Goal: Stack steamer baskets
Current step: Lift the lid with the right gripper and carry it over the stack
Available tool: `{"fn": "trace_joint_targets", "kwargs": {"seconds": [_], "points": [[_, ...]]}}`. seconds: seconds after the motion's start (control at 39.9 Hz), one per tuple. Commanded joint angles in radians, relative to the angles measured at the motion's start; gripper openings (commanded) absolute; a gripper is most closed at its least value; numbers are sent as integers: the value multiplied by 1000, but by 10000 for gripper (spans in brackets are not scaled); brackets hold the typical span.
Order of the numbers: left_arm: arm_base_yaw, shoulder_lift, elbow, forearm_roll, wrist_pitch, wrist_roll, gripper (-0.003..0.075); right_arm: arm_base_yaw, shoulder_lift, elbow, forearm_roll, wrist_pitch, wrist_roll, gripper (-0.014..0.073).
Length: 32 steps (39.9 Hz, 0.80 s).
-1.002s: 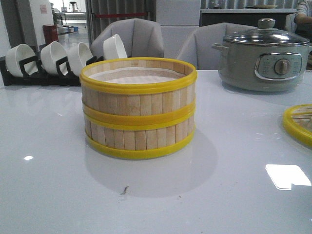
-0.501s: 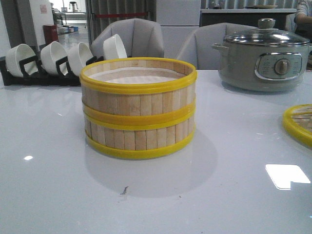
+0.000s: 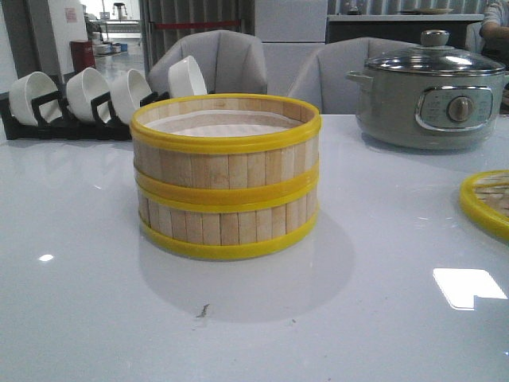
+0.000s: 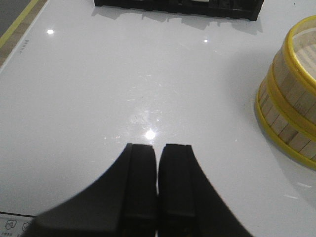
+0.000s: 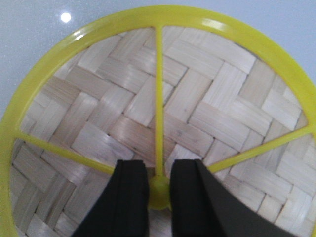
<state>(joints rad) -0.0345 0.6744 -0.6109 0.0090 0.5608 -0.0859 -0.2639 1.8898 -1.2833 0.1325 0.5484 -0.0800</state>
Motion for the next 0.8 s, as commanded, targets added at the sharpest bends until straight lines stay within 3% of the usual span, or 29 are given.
{"fn": "trace_joint_targets", "kwargs": {"seconds": [0.0, 0.38, 0.78], "points": [[-6, -3, -30, -1, -73, -7, 85, -7, -48, -35, -7, -25, -10, 38], [-6, -3, -30, -1, -73, -7, 85, 35, -96, -55, -6, 26, -10, 36], [-6, -3, -30, -1, -73, -7, 85, 283, -158, -360, -6, 232, 2, 36]]}}
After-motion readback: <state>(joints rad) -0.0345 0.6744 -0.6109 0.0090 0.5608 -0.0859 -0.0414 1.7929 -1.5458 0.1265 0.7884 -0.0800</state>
